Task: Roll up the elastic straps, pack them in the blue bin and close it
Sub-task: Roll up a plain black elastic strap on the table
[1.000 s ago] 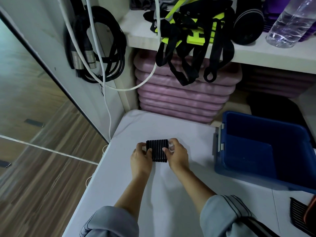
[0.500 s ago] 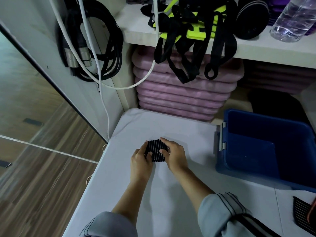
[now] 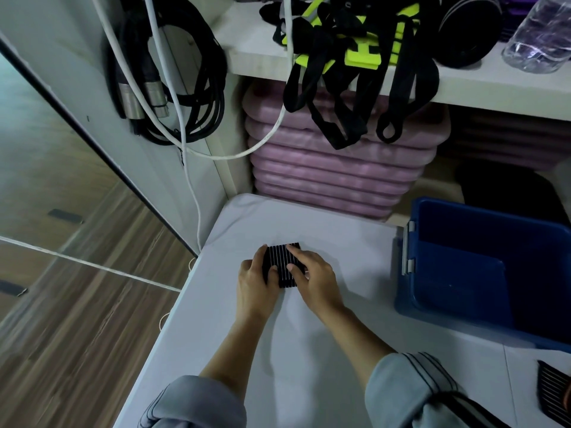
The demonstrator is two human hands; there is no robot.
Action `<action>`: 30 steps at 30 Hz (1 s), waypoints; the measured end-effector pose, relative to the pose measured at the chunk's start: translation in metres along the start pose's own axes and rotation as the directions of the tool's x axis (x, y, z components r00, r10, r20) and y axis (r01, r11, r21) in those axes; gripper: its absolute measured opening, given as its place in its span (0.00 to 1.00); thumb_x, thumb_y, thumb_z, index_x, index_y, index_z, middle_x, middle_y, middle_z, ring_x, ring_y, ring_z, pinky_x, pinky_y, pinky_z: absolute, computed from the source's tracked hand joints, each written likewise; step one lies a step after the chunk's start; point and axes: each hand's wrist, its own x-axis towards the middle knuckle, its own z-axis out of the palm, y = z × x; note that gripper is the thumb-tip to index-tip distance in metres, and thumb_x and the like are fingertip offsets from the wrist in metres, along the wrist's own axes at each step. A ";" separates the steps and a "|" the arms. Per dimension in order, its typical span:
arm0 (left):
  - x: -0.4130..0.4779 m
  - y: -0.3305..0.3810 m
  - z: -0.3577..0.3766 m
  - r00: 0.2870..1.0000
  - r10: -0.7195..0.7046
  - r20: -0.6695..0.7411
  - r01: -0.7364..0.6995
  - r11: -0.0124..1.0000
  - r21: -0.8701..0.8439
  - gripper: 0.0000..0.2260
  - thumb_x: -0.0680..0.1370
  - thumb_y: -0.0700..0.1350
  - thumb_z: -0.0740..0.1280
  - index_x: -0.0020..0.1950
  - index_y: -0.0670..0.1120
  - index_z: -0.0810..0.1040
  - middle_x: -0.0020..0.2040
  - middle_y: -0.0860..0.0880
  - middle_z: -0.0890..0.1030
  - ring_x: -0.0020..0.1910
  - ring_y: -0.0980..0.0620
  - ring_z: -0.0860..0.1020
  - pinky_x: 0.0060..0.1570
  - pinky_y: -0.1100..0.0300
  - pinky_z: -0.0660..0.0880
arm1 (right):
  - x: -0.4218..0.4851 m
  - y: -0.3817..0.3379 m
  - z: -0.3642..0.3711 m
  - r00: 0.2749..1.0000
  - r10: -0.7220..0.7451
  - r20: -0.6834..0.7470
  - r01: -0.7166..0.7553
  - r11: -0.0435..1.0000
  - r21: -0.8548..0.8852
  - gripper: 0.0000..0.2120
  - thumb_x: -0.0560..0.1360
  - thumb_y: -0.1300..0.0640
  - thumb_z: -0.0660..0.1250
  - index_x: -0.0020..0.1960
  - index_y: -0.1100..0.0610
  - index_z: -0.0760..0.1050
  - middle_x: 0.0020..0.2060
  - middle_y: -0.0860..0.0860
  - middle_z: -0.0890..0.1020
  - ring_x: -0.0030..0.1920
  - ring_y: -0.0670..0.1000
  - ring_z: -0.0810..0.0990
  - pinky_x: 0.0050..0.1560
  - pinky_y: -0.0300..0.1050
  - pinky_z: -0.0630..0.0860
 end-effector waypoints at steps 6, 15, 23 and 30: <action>0.002 -0.002 -0.003 1.000 0.014 0.013 -0.014 1.000 -0.001 0.21 0.77 0.42 0.63 0.70 0.48 0.68 0.54 0.41 0.74 0.46 0.43 0.78 0.48 0.60 0.70 | -0.001 -0.001 0.000 1.000 -0.014 -0.019 0.013 1.000 -0.015 0.19 0.77 0.56 0.63 0.67 0.50 0.72 0.58 0.50 0.79 0.59 0.49 0.75 0.59 0.49 0.75; 0.000 0.001 -0.004 1.000 0.020 0.018 -0.020 1.000 -0.014 0.19 0.77 0.42 0.62 0.68 0.50 0.70 0.51 0.47 0.72 0.44 0.45 0.78 0.47 0.58 0.73 | -0.001 -0.003 -0.001 1.000 -0.002 -0.028 0.001 0.999 -0.035 0.19 0.77 0.56 0.63 0.67 0.50 0.72 0.58 0.50 0.78 0.60 0.49 0.75 0.59 0.47 0.75; -0.002 0.001 -0.005 1.000 0.021 0.023 -0.021 1.000 -0.001 0.19 0.77 0.43 0.62 0.69 0.49 0.70 0.54 0.44 0.72 0.45 0.45 0.77 0.49 0.57 0.74 | -0.004 -0.006 -0.005 1.000 0.013 -0.016 -0.014 0.999 -0.045 0.19 0.77 0.56 0.63 0.68 0.49 0.71 0.58 0.49 0.78 0.58 0.48 0.75 0.58 0.45 0.74; -0.004 0.003 -0.008 0.999 0.035 0.020 -0.035 0.999 0.016 0.19 0.77 0.42 0.63 0.69 0.48 0.70 0.54 0.44 0.73 0.46 0.44 0.76 0.49 0.59 0.71 | -0.006 -0.008 -0.005 1.000 0.014 -0.008 -0.014 0.998 -0.069 0.19 0.77 0.55 0.63 0.68 0.49 0.71 0.57 0.48 0.78 0.58 0.48 0.75 0.58 0.46 0.74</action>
